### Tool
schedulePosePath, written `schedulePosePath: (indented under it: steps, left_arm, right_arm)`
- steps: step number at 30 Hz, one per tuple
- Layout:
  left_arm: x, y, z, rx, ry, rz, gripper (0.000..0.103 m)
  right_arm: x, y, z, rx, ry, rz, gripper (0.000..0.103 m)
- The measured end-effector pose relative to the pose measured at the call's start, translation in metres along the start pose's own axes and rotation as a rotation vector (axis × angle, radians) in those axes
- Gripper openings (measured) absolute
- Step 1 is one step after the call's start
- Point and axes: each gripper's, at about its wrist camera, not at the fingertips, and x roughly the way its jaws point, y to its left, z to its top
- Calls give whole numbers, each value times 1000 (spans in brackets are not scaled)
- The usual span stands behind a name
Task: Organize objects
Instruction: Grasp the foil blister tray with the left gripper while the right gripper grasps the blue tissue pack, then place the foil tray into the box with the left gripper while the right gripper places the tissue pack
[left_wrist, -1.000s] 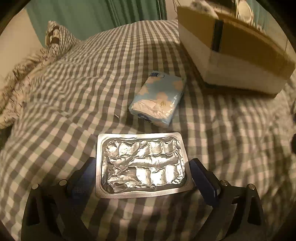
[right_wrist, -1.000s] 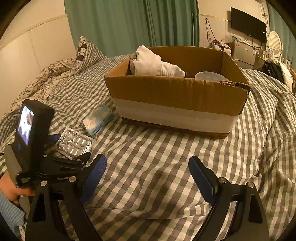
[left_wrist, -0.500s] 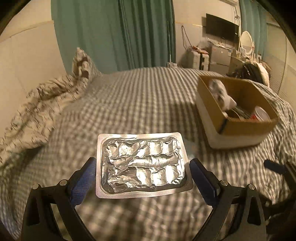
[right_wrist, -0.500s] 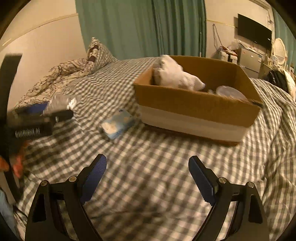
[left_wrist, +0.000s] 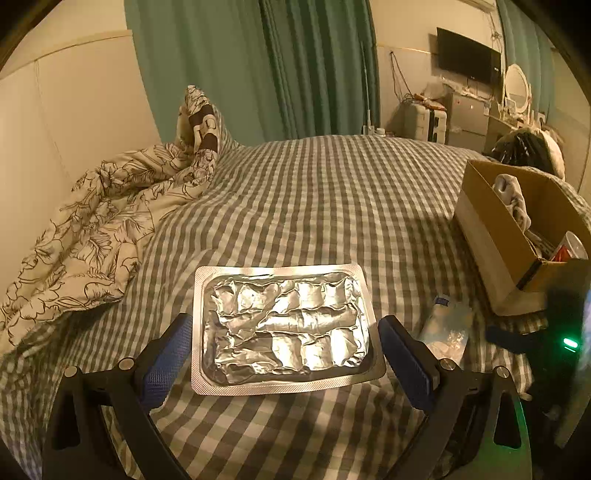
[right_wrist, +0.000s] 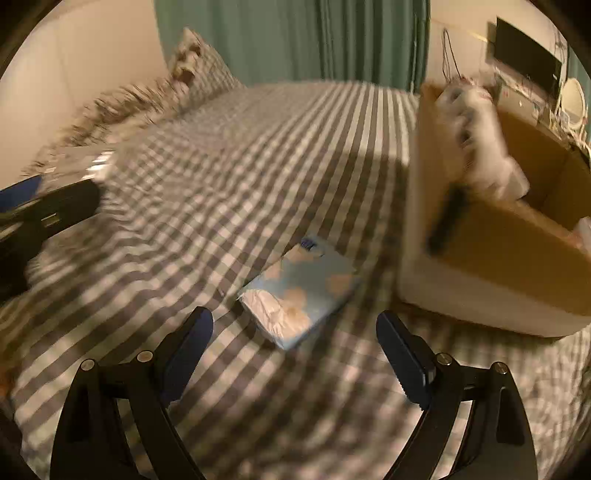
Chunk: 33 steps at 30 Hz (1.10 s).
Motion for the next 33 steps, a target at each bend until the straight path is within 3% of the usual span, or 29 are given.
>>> schedulePosePath:
  steps: [8, 12, 17, 26, 33]
  left_arm:
    - [3, 1, -4, -3, 4, -15, 100]
    - [-1, 0, -5, -2, -4, -29, 100]
    - [-4, -6, -9, -2, 10, -43, 100]
    - [-46, -38, -19, 14, -11, -57, 100]
    - [-88, -86, 5, 73, -69, -151, 100]
  right_arm:
    - [41, 2, 16, 16, 35, -31, 90]
    - [33, 0, 12, -5, 13, -28, 73]
    - [-5, -3, -6, -35, -18, 31, 71]
    - [-102, -33, -25, -64, -129, 70, 71]
    - [-187, -88, -20, -68, -258, 10, 71]
